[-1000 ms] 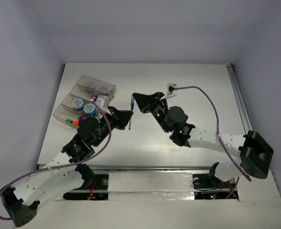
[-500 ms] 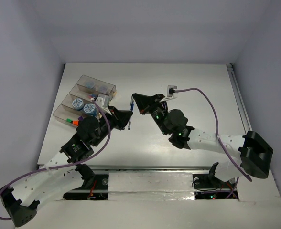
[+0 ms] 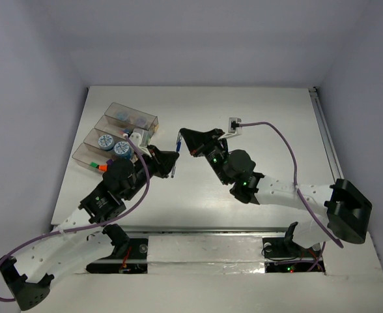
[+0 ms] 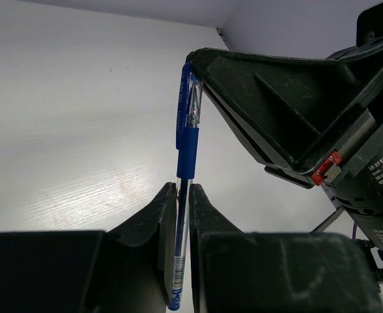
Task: Sort the stationery into containers
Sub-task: Close the pen cap on the pen.
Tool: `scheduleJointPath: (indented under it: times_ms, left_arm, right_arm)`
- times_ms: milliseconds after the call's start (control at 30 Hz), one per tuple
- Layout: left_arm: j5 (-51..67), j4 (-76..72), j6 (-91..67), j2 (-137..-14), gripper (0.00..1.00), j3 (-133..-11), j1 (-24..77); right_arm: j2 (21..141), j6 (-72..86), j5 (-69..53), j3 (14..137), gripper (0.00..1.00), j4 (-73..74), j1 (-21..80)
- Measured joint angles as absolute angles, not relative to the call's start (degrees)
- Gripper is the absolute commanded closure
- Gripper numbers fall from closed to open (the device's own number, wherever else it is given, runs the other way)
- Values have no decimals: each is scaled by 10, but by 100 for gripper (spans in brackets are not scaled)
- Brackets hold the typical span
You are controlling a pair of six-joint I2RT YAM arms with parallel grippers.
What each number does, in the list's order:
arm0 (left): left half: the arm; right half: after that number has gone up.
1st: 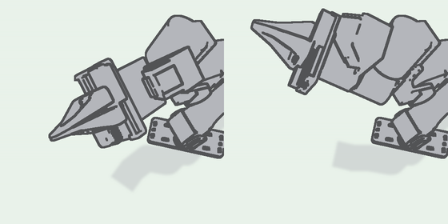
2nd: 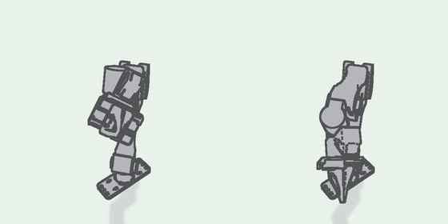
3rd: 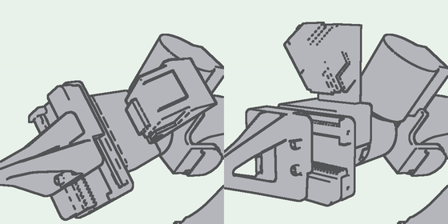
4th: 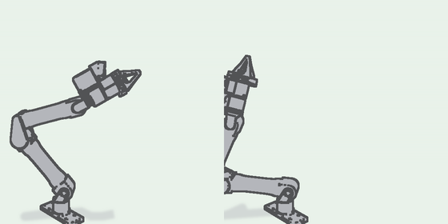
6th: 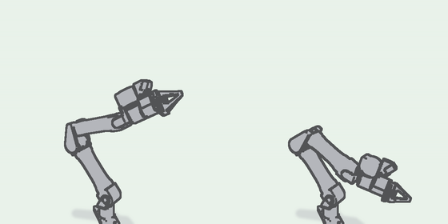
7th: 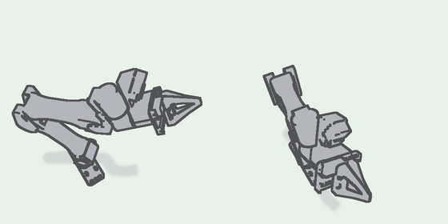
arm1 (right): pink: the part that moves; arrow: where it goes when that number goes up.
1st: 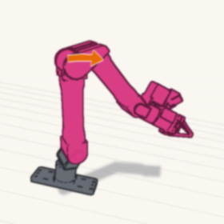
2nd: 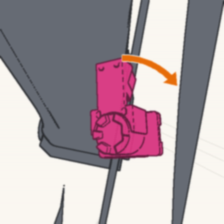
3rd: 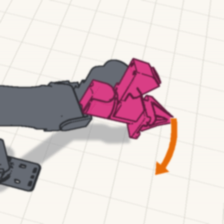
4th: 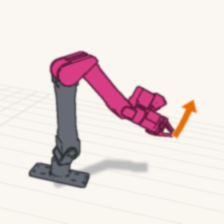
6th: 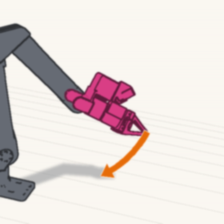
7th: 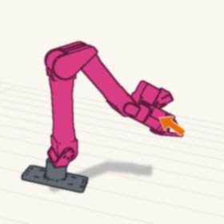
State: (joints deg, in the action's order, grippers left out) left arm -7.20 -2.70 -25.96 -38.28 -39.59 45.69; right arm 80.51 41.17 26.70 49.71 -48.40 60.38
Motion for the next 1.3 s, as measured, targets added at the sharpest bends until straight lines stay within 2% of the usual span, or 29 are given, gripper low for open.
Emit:
scheduleJointPath:
  times_ms: [1167,1267,1300]
  left_arm:
    - [-94,20,-245,-380,100,-409,458]
    - [-88,18,-246,-381,100,-409,458]
    - [-86,15,-246,-381,100,-409,458]
  right_arm:
    - [816,478,206,522,100,-411,586]
    - [806,467,210,524,98,-393,586]
    - [802,462,211,525,95,-388,586]
